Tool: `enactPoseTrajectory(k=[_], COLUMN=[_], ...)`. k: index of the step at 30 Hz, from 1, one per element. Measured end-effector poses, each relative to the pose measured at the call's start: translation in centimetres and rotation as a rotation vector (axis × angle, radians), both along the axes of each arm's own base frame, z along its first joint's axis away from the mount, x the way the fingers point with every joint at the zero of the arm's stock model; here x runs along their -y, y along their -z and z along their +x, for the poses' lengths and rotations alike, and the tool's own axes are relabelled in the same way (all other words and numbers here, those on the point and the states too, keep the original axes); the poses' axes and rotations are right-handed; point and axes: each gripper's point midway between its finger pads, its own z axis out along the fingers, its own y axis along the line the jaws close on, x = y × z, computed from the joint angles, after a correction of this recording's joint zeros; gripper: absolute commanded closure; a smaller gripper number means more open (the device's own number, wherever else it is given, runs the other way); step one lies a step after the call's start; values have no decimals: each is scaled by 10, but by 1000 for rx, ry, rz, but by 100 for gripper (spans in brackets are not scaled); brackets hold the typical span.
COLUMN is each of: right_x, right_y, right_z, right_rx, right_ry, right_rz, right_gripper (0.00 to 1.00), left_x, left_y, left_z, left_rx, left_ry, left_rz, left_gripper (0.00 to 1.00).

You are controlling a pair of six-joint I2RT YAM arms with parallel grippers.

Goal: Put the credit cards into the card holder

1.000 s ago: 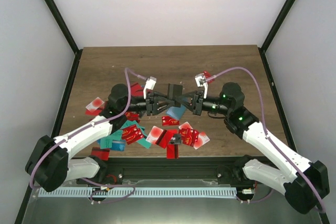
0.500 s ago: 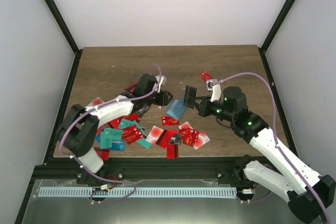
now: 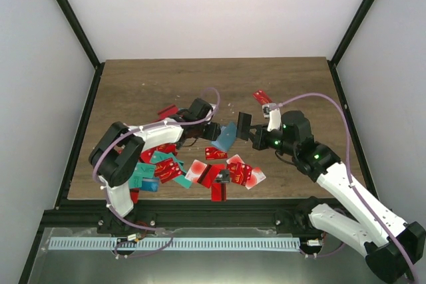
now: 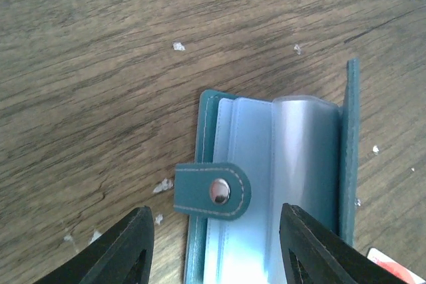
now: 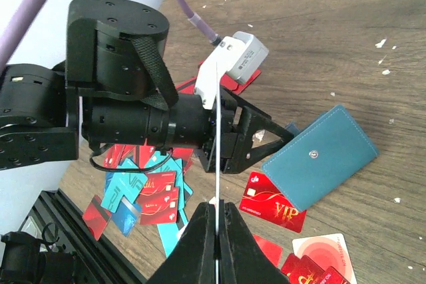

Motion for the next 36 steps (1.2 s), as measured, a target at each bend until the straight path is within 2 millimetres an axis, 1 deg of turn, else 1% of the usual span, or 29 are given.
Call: enactPoseTrajectory(k=[2, 5, 8, 13, 17, 20, 23, 27, 28, 30, 32, 36], right_x=[0, 0, 0, 0, -2, -7, -15, -26, -29, -35, -44, -56], right_y=[0, 0, 1, 1, 2, 9, 21, 37, 40, 43, 45, 52], right_z=[0, 0, 0, -1, -2, -3, -3, -5, -5, -6, -5, 2], right_rx=[1, 1, -1, -3, -11, -44, -109, -207, -224, -256, -283, -337], right_ry=[-1, -1, -2, -3, -17, -41, -66, -93, -98, -107, -115, -99], right_rz=[-1, -3, -4, -5, -1, 1, 8, 21, 23, 22, 20, 11], right_gripper=[99, 99, 99, 99, 99, 99, 99, 99, 99, 99, 99, 99], left_x=[3, 3, 2, 1, 3, 4, 2, 0, 0, 1, 2, 3], left_y=[3, 10, 16, 21, 18, 11, -9, -42, -50, -60, -64, -62], left_z=[2, 6, 11, 14, 15, 15, 12, 5, 4, 3, 2, 0], left_rx=[3, 5, 12, 23, 35, 43, 60, 93, 103, 113, 114, 101], left_ry=[0, -7, -17, -18, -23, -31, -55, -82, -85, -91, -92, -98], left_rz=[11, 36, 62, 89, 84, 70, 33, -39, -59, -89, -104, -114], left_gripper=[48, 57, 69, 95, 96, 96, 96, 96, 96, 96, 96, 96])
